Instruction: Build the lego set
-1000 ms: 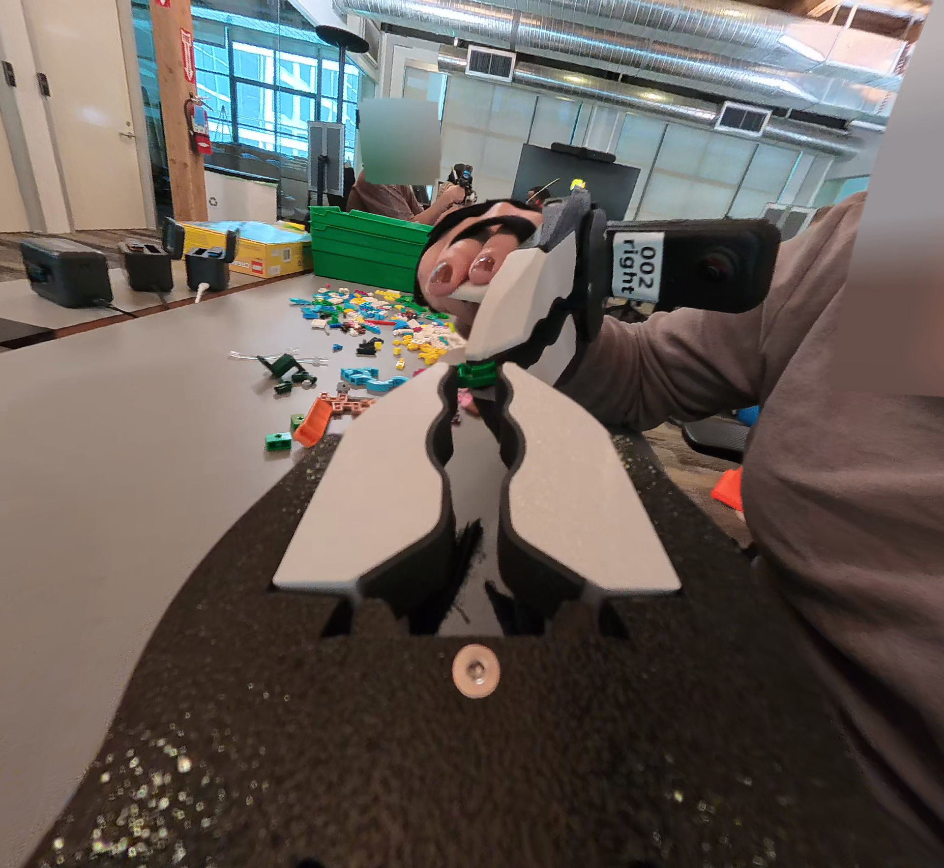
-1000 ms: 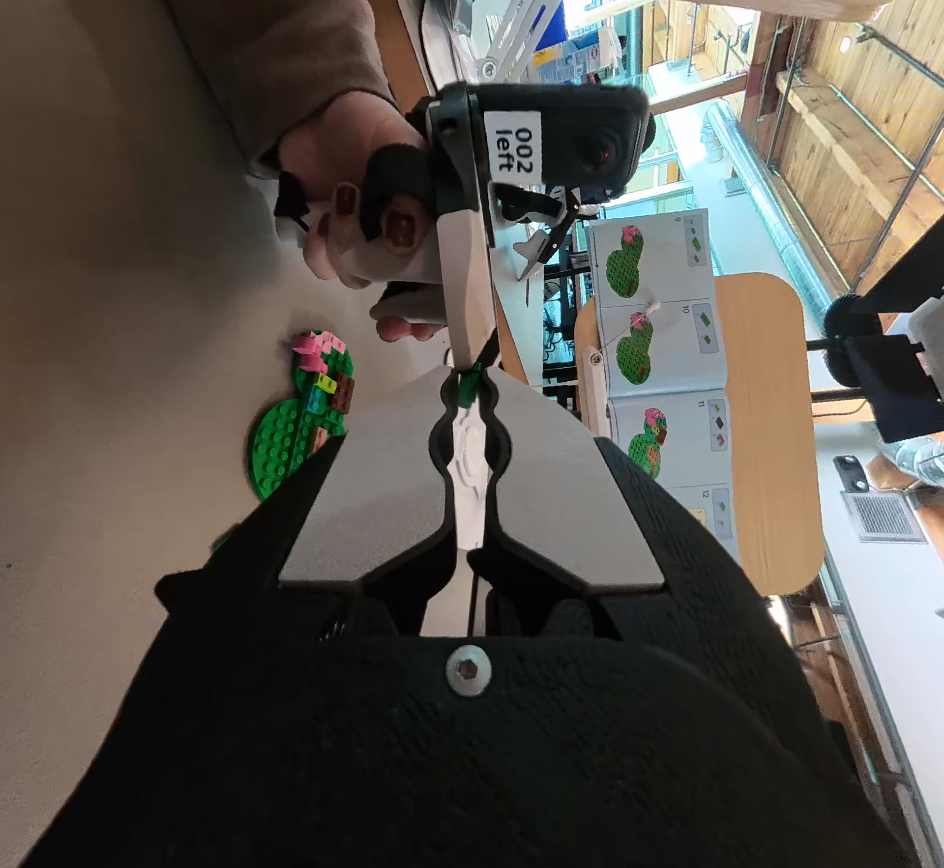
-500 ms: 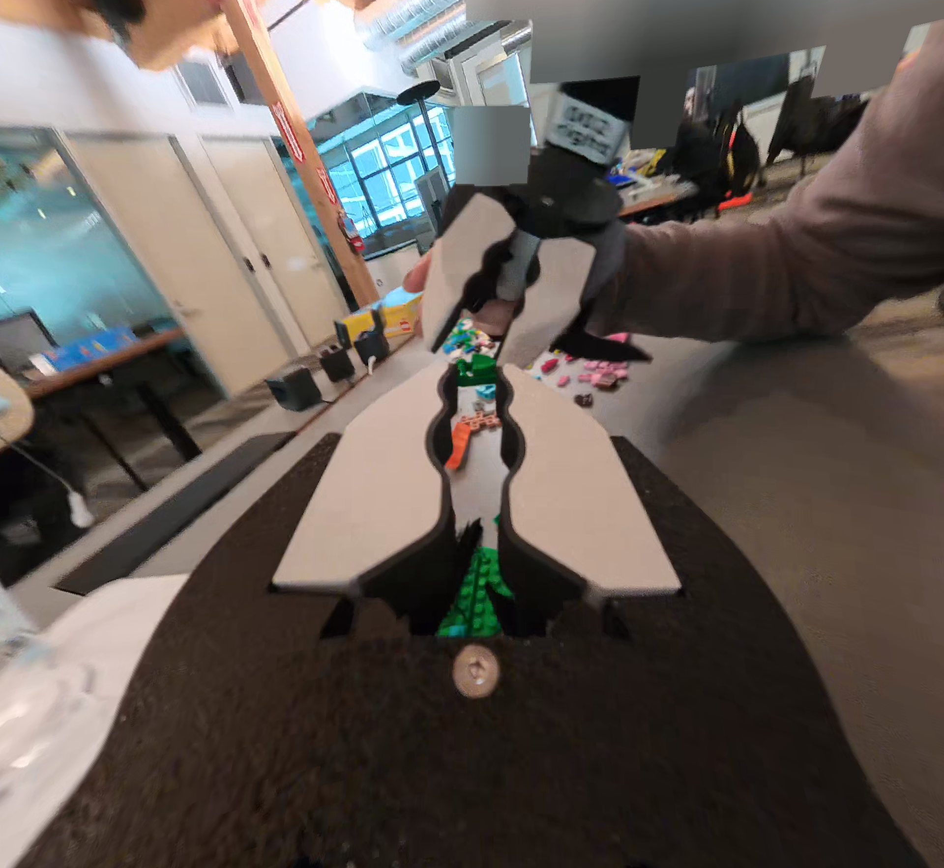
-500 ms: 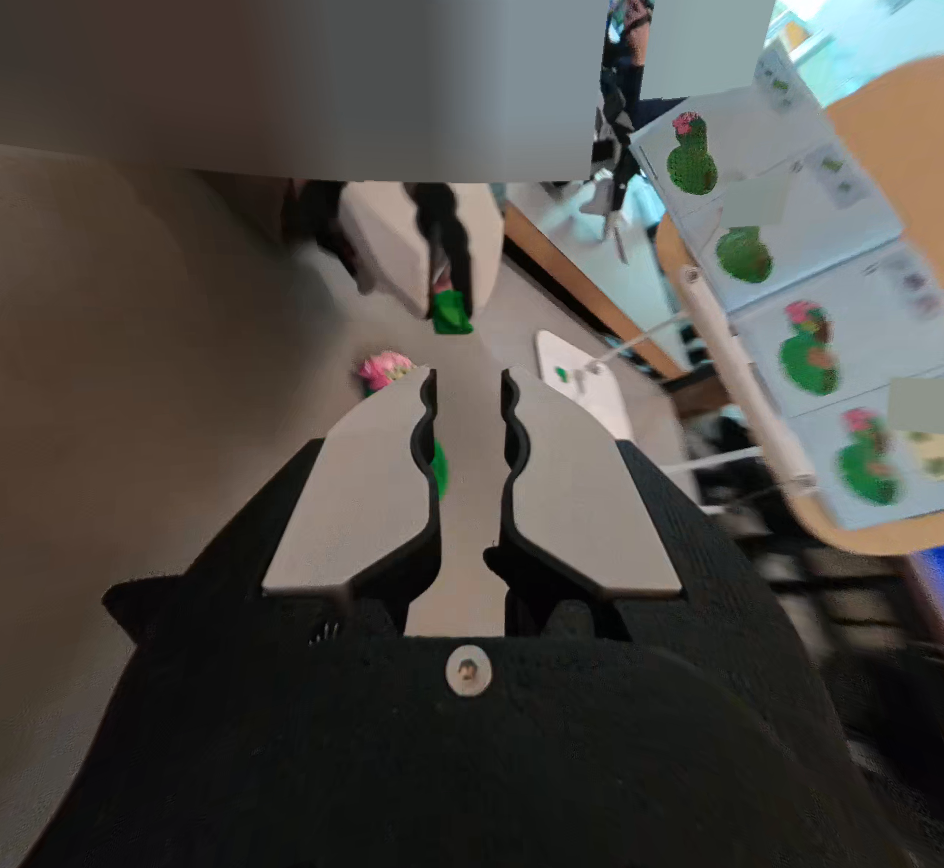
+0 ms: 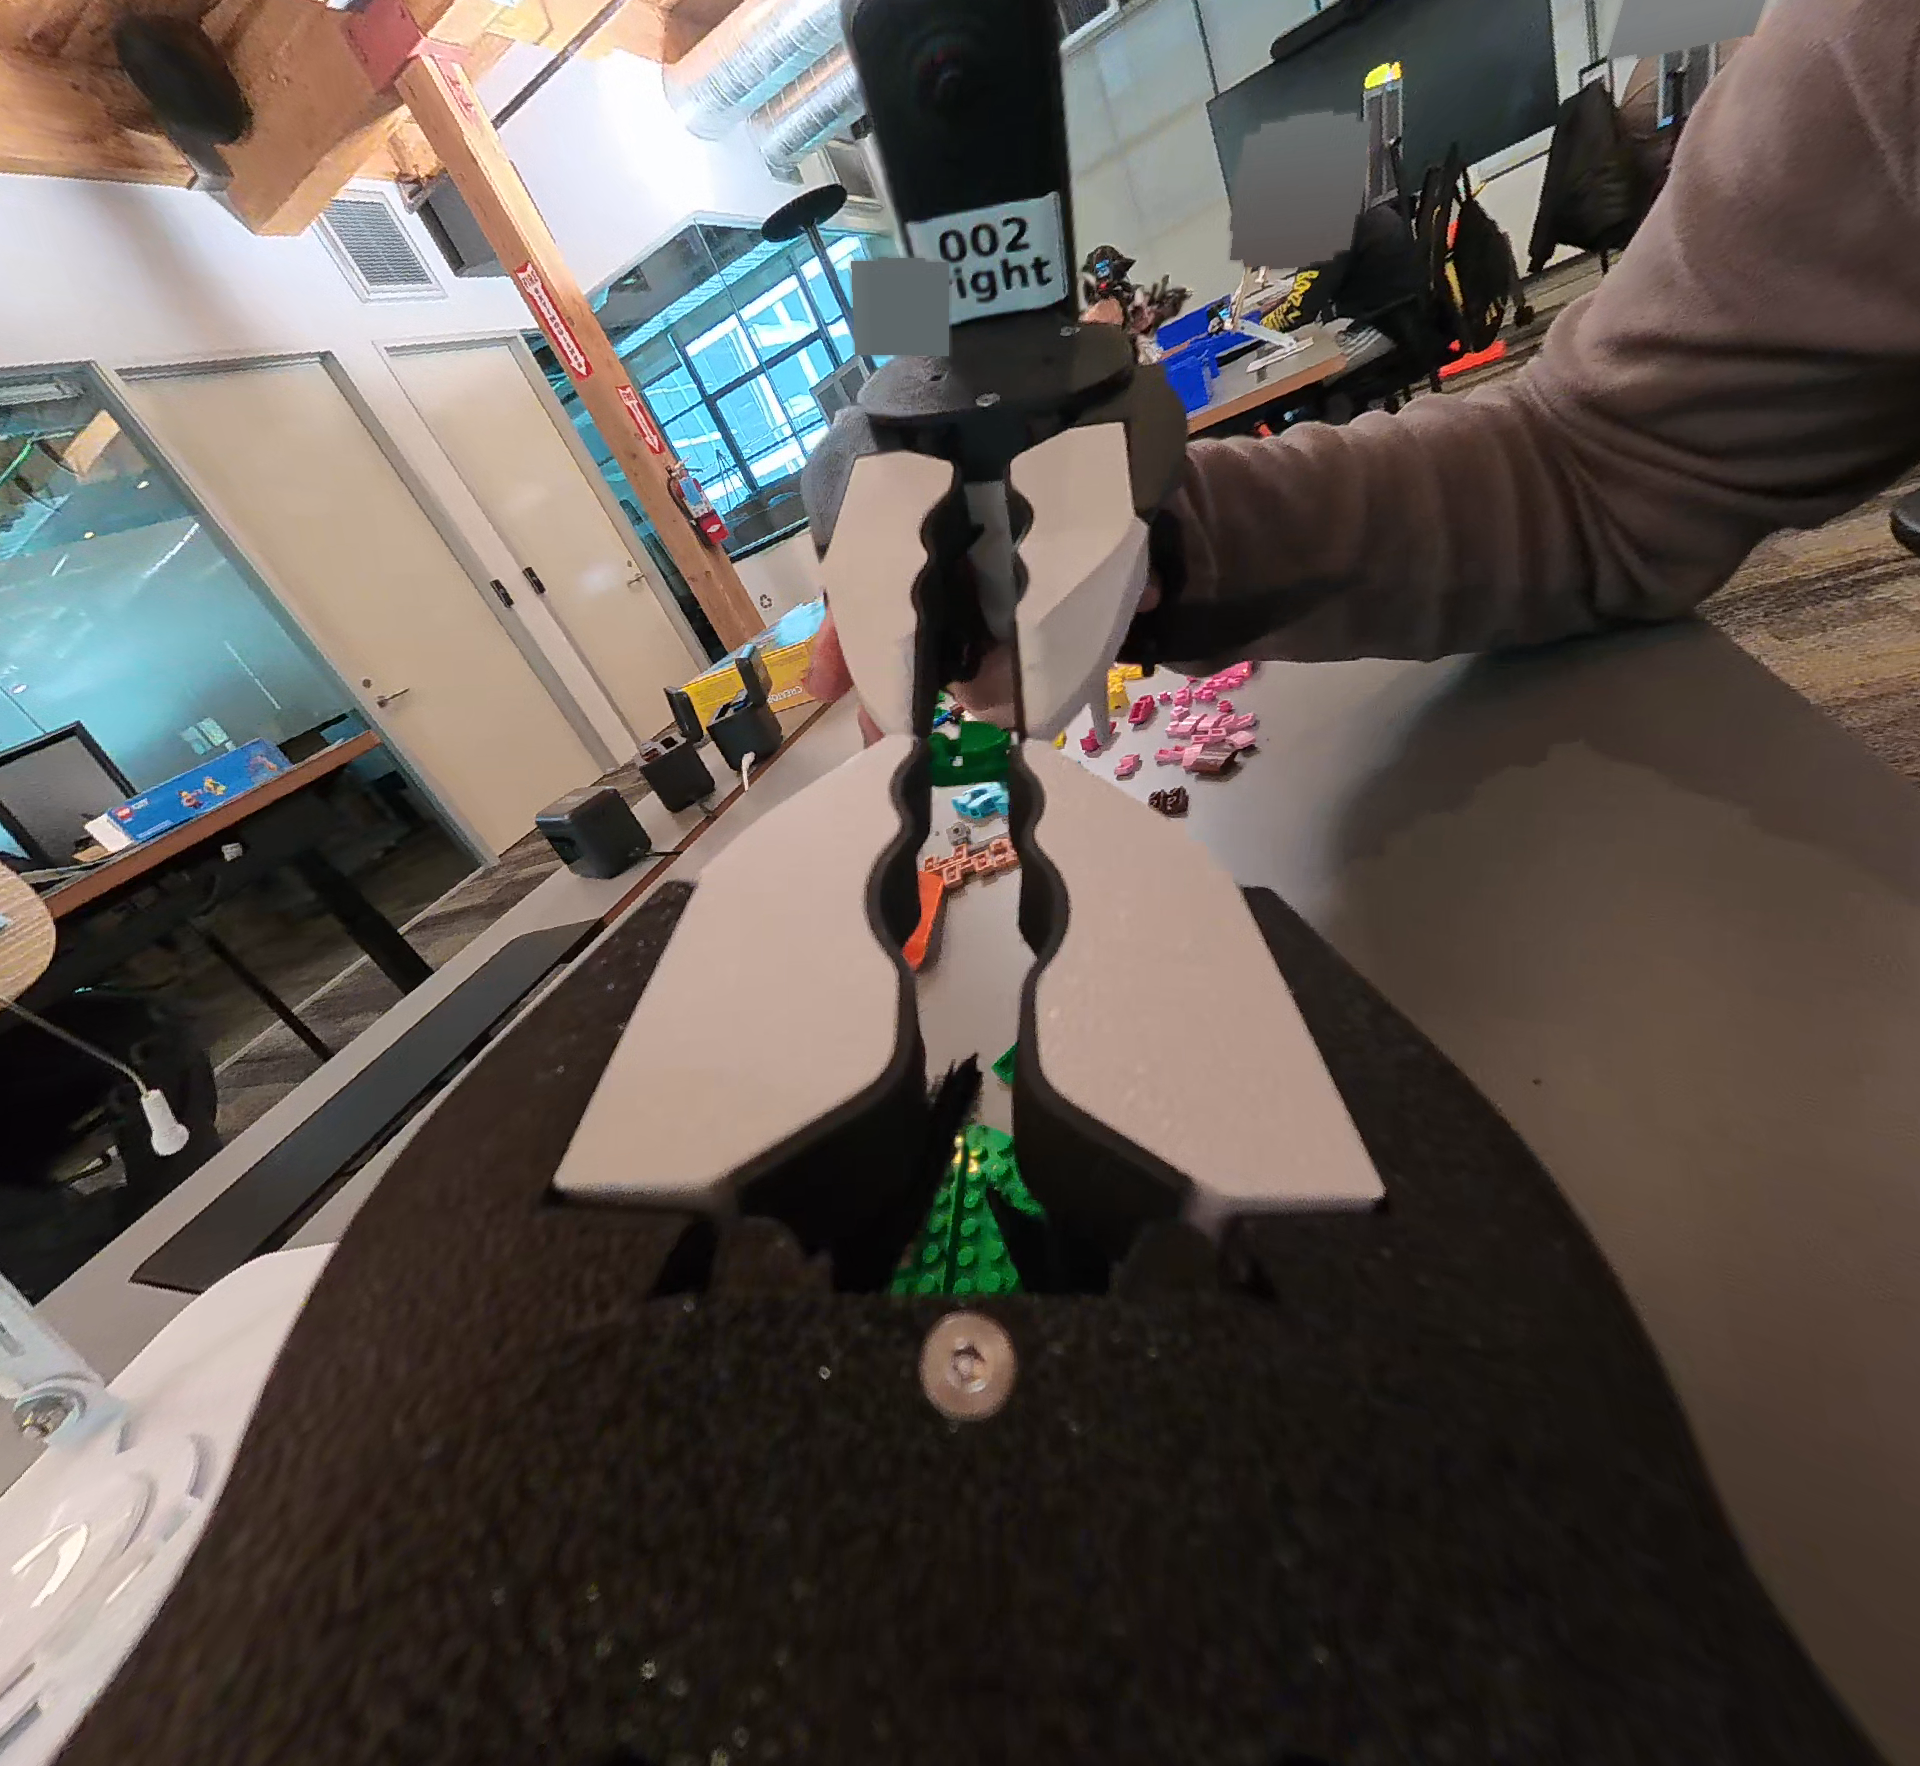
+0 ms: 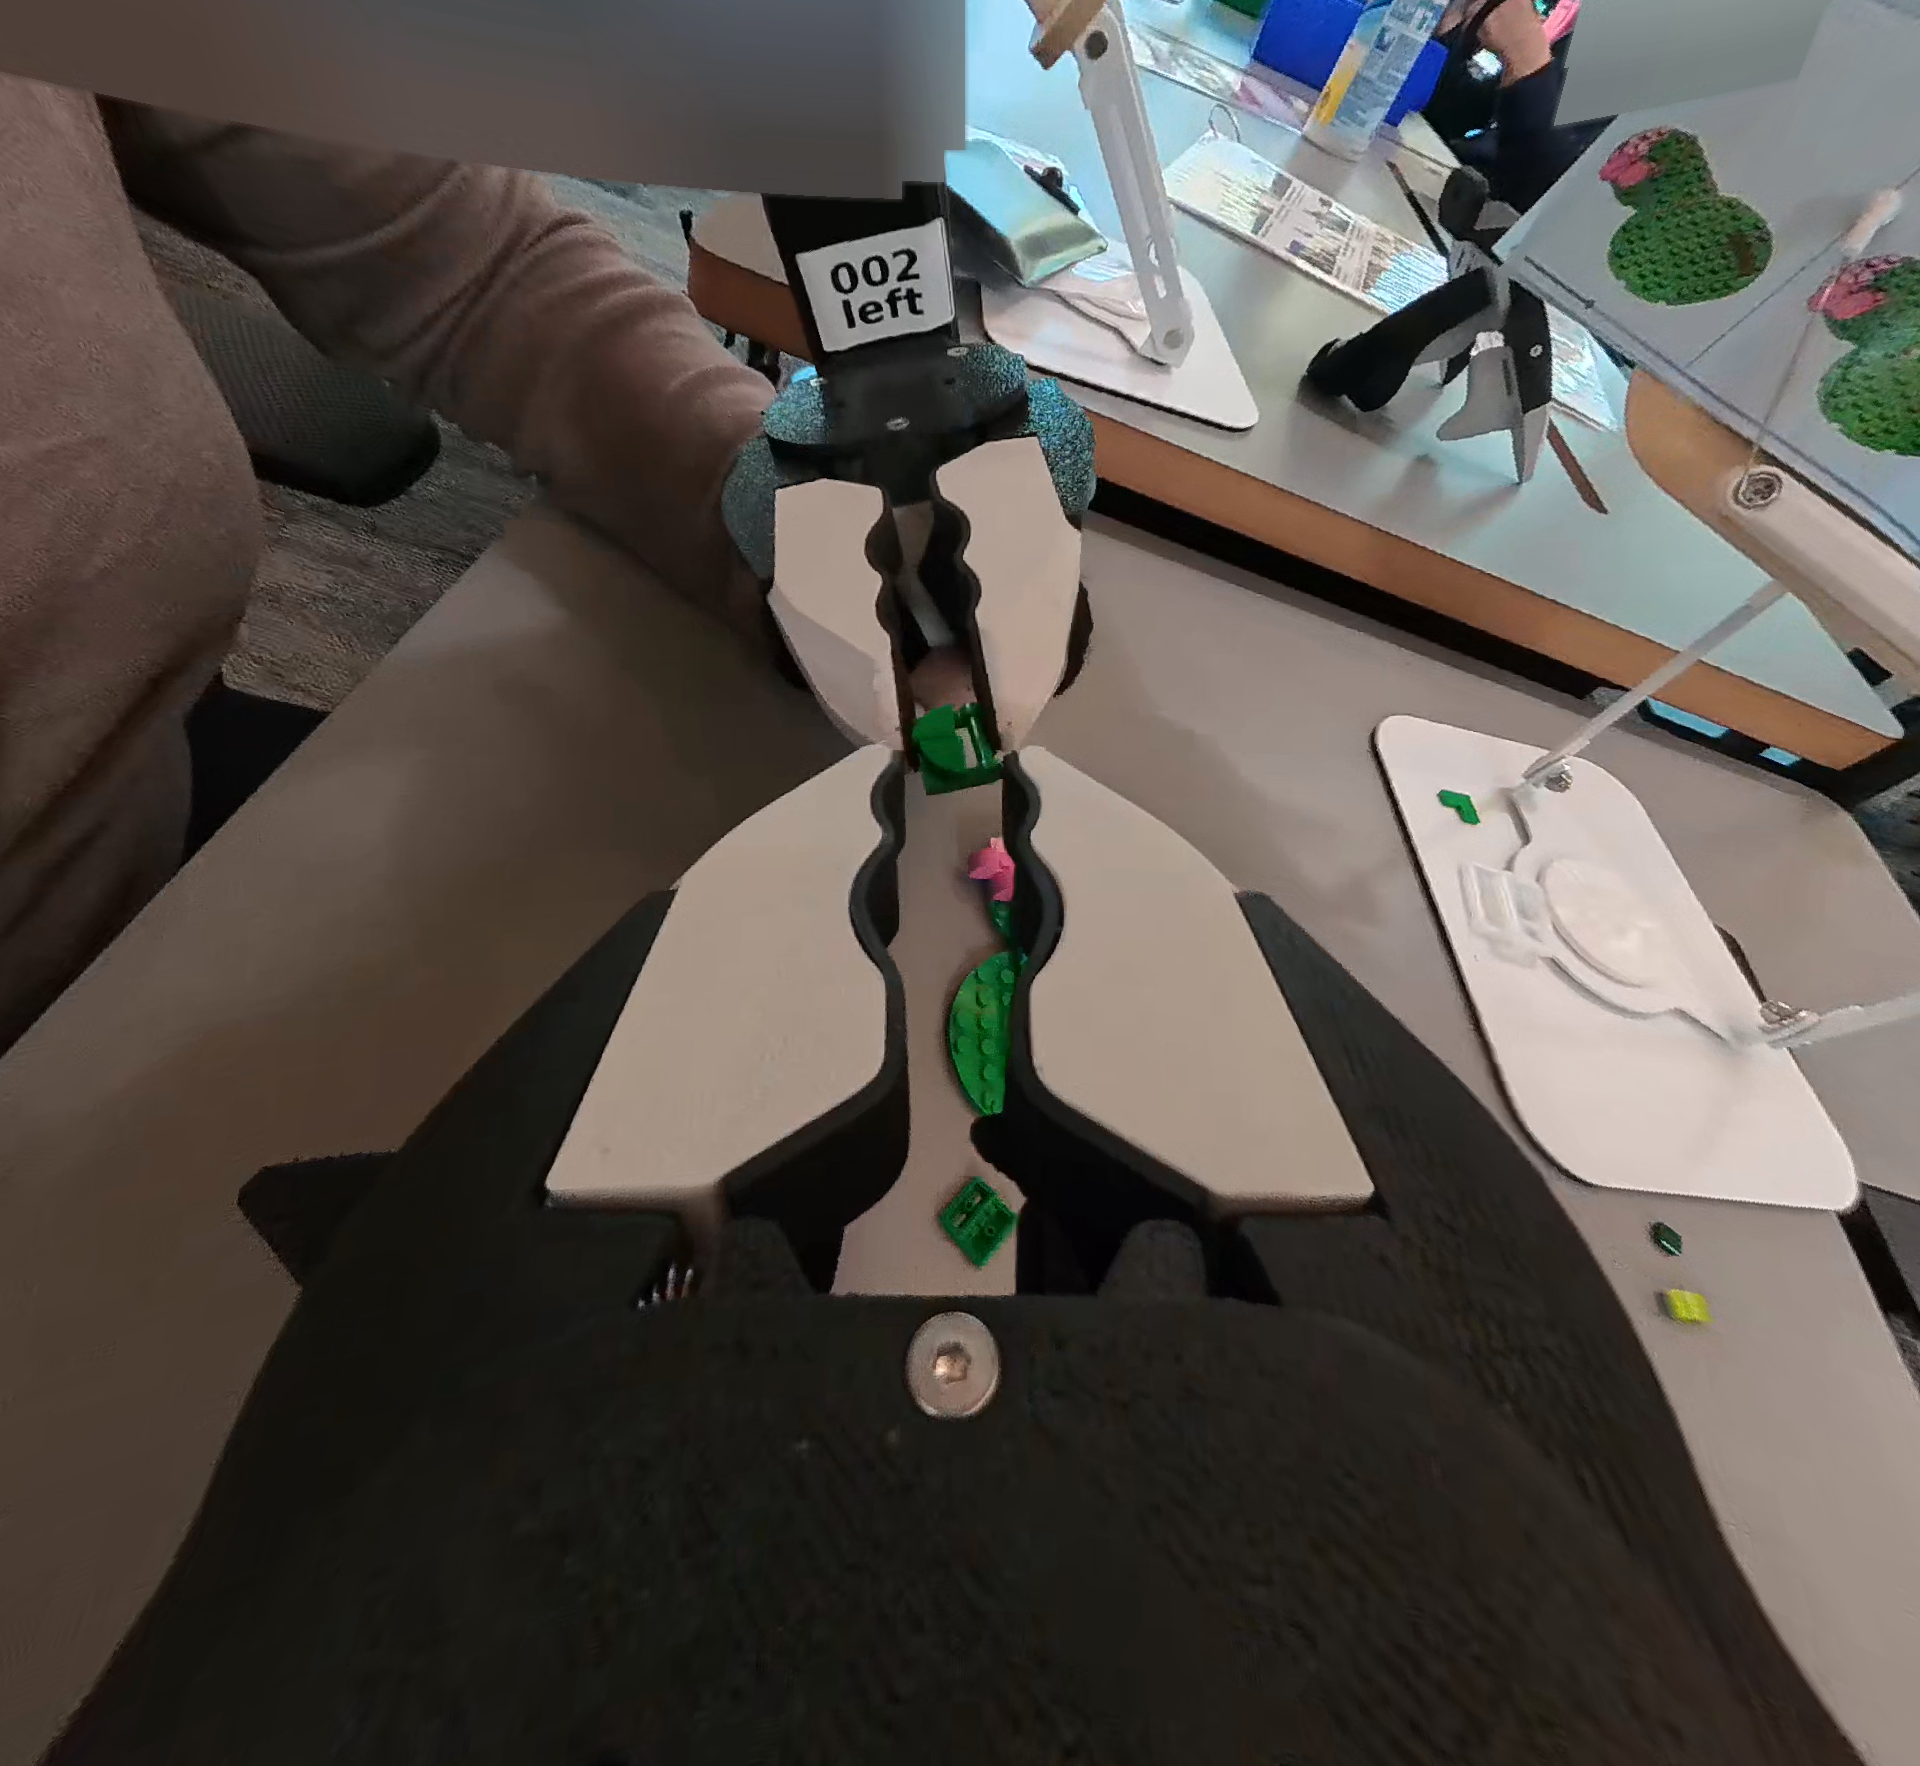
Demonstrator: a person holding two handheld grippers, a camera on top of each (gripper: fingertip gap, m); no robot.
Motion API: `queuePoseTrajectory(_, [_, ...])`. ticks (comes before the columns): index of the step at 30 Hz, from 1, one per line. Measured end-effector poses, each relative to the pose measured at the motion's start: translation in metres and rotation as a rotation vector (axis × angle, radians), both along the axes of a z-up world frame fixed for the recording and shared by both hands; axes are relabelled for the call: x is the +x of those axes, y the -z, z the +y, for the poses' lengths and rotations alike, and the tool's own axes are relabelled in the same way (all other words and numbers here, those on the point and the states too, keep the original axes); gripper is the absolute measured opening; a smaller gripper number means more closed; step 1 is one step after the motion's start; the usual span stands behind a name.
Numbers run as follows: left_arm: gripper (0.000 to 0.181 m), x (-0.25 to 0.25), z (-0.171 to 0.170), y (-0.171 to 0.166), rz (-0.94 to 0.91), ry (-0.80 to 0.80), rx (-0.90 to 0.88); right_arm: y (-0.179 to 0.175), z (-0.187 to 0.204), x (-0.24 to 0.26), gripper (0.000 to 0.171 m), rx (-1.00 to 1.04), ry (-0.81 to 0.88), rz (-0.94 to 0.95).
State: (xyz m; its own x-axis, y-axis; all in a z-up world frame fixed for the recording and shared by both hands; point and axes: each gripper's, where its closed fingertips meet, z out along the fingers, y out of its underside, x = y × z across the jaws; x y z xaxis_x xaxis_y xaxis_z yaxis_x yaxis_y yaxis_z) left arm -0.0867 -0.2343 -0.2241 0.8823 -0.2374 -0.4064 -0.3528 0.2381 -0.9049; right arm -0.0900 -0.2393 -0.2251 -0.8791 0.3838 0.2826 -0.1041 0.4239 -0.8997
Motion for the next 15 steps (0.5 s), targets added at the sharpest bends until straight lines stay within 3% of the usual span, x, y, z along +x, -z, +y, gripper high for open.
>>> queuePoseTrajectory(15, [0.013,0.0101,-0.0058,-0.0035,-0.070,0.115,0.004,-0.0027,-0.0051,0.0085,0.012,-0.029,-0.069,0.016])
